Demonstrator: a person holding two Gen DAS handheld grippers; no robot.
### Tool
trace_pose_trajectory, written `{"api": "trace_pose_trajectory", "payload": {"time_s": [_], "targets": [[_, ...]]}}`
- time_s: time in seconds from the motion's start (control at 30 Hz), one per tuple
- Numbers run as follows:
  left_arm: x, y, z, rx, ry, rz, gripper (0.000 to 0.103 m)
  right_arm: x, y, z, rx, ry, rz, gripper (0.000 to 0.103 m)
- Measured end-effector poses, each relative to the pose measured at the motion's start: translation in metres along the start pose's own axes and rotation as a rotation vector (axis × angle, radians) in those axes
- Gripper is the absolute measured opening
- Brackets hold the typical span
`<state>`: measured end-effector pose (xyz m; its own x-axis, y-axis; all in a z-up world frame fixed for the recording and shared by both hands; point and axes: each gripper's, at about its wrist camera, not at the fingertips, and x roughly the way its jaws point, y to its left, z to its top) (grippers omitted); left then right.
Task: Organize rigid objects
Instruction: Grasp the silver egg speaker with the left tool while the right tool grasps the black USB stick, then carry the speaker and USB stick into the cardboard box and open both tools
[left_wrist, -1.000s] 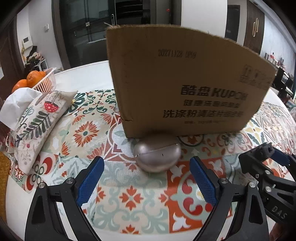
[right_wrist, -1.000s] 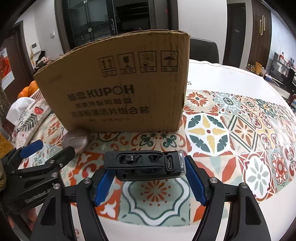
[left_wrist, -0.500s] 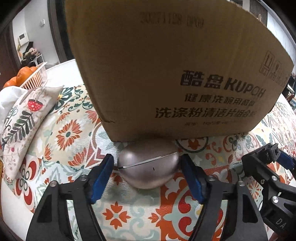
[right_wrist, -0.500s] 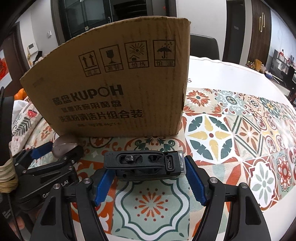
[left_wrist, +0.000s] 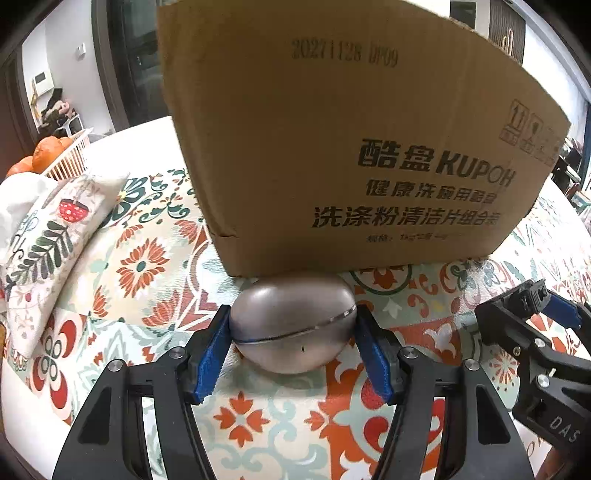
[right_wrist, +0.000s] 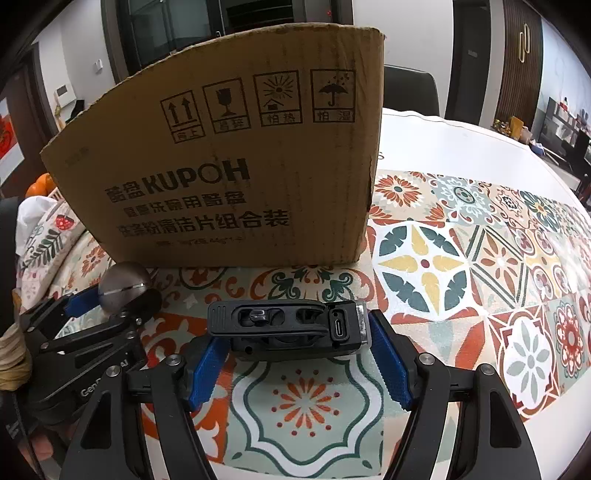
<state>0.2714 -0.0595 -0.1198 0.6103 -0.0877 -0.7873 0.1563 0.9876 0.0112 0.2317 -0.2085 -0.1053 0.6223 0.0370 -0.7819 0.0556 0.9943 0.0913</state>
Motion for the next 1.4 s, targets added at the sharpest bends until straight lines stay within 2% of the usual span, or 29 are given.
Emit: {"api": "trace_pose_trajectory", "payload": {"time_s": [0.43,0.8,0.87,1.4], "targets": [[-0.043,0.011,-0.015,-0.015,-0.056,-0.022,0.064,-0.031,0.006,-0.002,-0.021,-0.057,-0.012,0.073],[-0.093,0.018,-0.020,-0.033,-0.146,-0.044,0.064,-0.068,0.012,0.005,-0.037,-0.136,-0.014,0.073],[-0.100,0.016,-0.006,-0.040,-0.156,-0.060,0.064,-0.078,0.015,0.008,-0.042,-0.156,-0.014,0.073],[-0.139,0.013,0.033,-0.026,-0.255,-0.091,0.064,-0.121,0.021,0.032,-0.045,-0.275,0.023,0.073]]}}
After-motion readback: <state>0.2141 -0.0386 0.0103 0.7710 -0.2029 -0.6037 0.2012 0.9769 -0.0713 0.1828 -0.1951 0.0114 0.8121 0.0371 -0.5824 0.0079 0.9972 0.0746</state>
